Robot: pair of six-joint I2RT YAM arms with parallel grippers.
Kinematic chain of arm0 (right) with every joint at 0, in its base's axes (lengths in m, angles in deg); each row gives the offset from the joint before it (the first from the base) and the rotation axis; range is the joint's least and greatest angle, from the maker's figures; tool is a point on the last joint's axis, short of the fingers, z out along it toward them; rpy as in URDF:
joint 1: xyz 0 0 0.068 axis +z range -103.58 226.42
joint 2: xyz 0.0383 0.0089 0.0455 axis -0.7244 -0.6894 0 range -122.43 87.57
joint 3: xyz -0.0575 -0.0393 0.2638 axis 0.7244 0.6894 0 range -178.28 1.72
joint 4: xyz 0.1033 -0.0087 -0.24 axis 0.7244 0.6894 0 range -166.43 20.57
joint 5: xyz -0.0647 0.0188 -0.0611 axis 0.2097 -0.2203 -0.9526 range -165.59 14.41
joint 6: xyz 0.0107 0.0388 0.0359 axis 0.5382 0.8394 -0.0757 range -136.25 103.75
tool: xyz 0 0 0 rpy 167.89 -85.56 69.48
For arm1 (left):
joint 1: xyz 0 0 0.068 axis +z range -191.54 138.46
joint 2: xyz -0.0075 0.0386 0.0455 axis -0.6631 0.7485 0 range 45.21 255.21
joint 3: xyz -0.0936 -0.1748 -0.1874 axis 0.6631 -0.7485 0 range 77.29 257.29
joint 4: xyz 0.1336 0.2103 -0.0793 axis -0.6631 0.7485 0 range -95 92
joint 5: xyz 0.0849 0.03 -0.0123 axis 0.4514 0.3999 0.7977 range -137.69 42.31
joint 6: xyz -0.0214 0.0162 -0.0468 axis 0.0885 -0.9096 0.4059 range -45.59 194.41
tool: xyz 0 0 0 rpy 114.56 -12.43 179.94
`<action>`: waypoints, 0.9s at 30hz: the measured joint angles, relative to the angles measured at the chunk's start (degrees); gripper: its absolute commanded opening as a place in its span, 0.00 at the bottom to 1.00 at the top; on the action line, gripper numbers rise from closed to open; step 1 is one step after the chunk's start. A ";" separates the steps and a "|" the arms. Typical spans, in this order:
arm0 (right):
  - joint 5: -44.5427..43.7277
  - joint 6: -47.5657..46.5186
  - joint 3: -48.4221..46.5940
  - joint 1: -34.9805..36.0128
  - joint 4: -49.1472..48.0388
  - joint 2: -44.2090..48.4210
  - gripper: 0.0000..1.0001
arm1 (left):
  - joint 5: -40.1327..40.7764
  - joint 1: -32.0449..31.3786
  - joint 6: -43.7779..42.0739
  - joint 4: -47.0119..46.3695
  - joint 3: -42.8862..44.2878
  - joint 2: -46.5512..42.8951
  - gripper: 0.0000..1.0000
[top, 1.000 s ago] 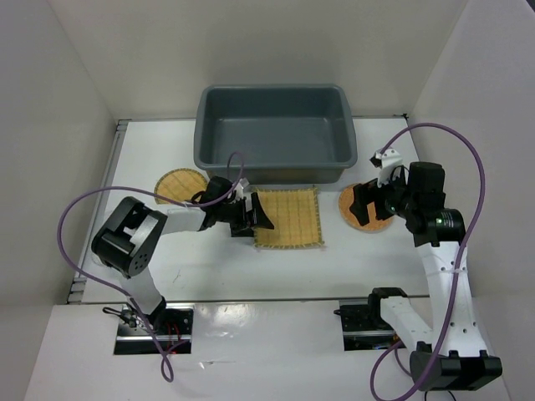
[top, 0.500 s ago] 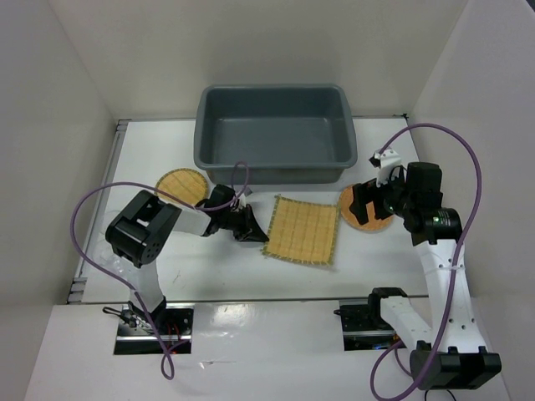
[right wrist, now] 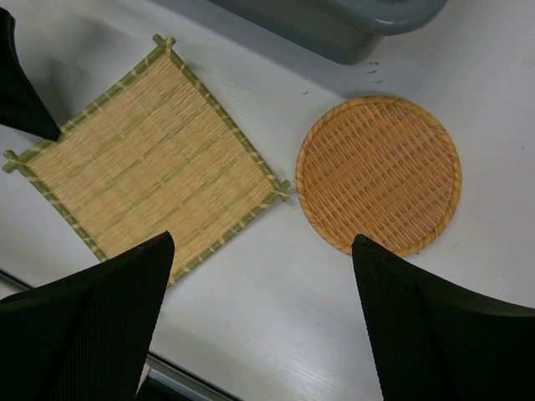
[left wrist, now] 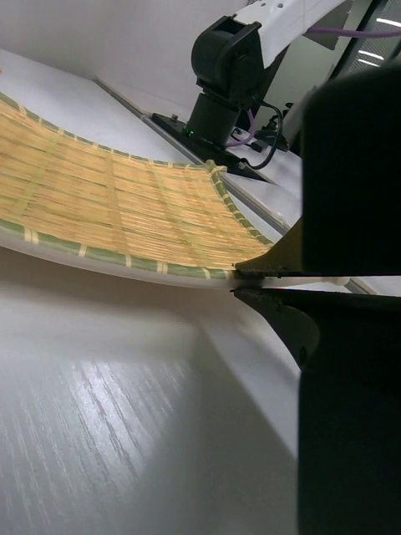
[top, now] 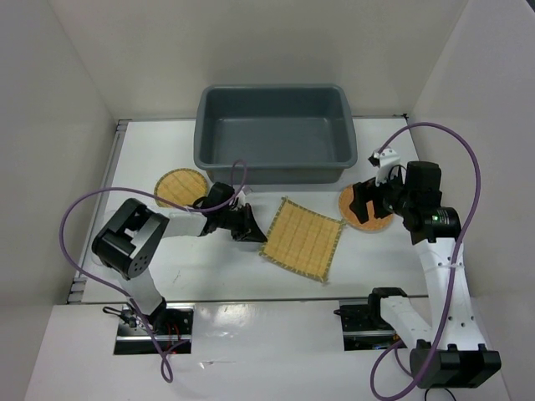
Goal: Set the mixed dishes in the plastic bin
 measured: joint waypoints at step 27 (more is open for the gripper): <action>-10.40 -43.80 17.33 23.47 1.27 -8.83 0.00 | 0.98 0.02 -1.97 7.15 1.11 -1.44 0.00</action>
